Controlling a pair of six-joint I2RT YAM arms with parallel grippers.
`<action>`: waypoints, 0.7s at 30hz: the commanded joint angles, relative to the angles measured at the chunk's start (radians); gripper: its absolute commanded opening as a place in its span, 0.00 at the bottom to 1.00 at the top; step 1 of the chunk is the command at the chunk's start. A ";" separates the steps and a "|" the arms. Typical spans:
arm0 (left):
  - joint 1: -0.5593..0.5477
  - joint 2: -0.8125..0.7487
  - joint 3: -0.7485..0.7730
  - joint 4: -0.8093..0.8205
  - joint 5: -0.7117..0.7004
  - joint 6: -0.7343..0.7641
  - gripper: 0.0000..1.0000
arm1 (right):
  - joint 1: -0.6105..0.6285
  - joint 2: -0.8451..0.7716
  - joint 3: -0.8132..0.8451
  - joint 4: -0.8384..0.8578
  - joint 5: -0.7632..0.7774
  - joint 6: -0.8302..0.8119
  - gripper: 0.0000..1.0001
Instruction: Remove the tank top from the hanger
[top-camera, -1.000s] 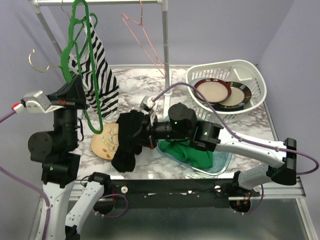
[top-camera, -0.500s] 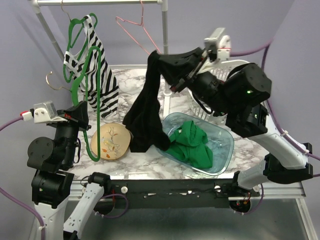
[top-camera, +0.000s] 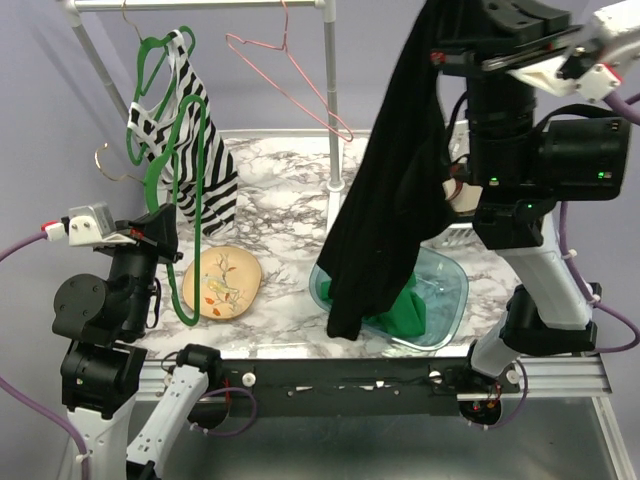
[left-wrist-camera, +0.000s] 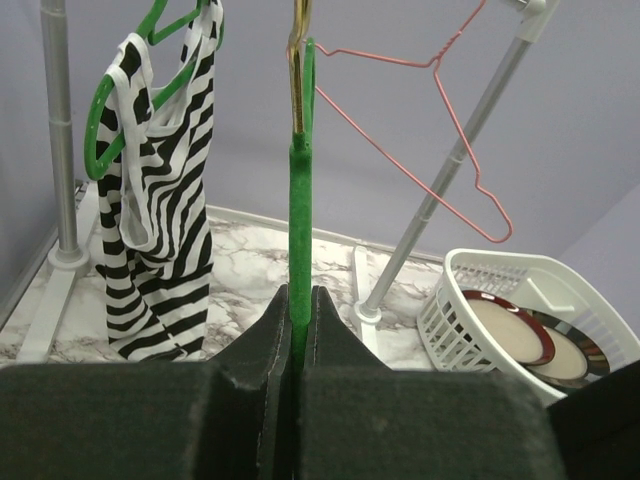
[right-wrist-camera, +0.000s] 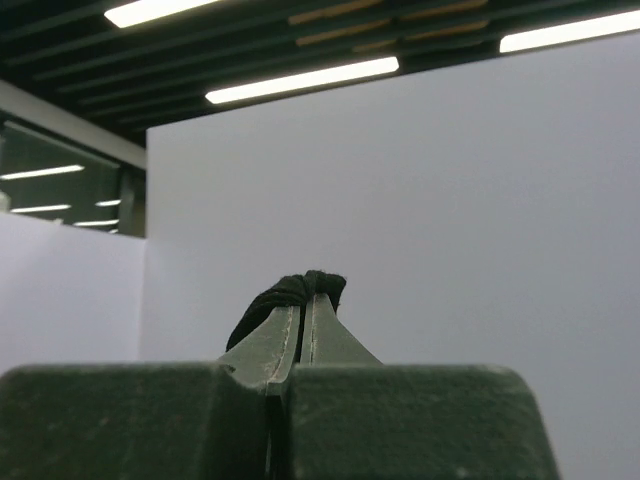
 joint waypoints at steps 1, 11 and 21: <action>-0.006 0.003 0.031 0.020 0.027 0.011 0.00 | -0.070 -0.065 -0.056 0.117 -0.051 -0.087 0.01; -0.006 0.014 0.016 0.049 0.040 0.014 0.00 | -0.110 -0.325 -0.581 0.113 0.060 0.073 0.01; -0.006 0.011 -0.032 0.120 0.065 -0.009 0.00 | -0.110 -0.470 -0.847 0.068 0.078 0.243 0.01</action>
